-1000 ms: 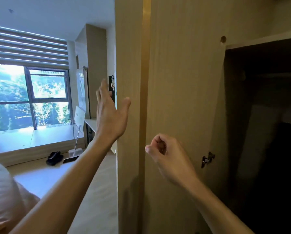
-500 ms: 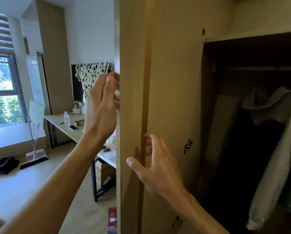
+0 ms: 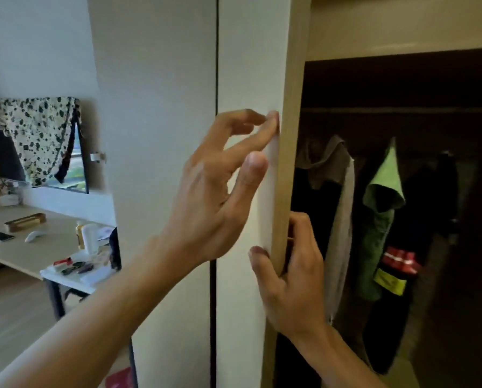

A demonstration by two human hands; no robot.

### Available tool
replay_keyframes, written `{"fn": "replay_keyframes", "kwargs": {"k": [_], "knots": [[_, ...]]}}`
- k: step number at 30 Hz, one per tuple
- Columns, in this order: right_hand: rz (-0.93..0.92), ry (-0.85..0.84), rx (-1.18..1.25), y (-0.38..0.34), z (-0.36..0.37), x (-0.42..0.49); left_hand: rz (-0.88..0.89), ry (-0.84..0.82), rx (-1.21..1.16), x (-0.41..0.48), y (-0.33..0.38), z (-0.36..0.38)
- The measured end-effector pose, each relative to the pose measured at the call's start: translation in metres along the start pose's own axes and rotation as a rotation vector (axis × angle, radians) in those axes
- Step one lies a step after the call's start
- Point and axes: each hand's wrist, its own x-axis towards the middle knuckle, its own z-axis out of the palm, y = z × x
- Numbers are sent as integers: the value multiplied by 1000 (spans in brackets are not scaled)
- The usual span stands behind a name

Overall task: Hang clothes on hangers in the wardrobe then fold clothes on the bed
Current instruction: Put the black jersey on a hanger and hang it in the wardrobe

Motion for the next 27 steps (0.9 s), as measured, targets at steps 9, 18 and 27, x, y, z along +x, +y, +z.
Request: {"fn": "replay_keyframes", "kwargs": {"k": [9, 18, 27], "knots": [[183, 196, -229, 98, -89, 33, 96, -306, 95, 67, -5, 133], [18, 76, -1055, 148, -109, 40, 118, -429, 338, 104, -23, 216], [116, -184, -1172, 187, -98, 40, 136, -511, 464, 122, -43, 250]]}}
